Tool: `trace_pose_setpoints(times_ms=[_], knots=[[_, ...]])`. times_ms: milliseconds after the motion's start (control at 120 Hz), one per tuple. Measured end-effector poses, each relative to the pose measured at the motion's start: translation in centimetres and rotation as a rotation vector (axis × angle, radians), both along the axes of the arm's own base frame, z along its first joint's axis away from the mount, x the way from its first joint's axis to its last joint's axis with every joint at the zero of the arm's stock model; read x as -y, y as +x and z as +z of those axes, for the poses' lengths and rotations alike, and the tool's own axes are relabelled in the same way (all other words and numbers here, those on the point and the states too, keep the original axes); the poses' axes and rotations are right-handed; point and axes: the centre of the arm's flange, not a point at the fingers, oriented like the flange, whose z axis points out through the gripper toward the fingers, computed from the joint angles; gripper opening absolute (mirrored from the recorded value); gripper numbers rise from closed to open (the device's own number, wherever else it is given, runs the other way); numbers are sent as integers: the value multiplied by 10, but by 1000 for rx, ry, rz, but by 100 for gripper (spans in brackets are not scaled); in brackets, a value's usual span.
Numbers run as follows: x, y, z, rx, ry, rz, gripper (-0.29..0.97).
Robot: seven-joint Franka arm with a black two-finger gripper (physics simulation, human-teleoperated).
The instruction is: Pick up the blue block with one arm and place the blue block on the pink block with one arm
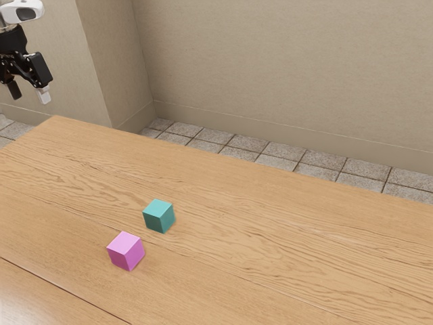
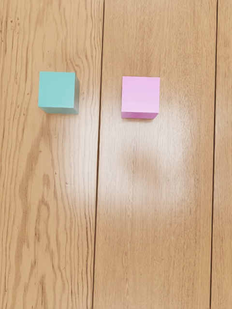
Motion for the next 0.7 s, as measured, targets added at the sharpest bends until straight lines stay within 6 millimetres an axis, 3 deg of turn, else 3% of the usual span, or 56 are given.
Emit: trace_pose_setpoints(times_ms=[150, 208, 242, 267, 292, 333, 408, 458, 500, 575, 700], knots=[[0, -1, 1, 2, 0, -3, 68], [4, -11, 64, 114, 38, -5, 68], [20, -16, 94, 168, 59, -29, 68], [35, -15, 107, 191, 68, -54, 68], [47, -4, 107, 189, 68, -77, 68], [67, 30, 84, 151, 58, -122, 68], [91, 96, 18, 72, 27, -182, 68], [101, 137, -44, 10, 3, -201, 68], [93, 163, -95, -28, -13, -186, 68], [80, 196, -165, -49, -29, -156, 68], [76, 228, -234, -33, -30, -132, 68]])
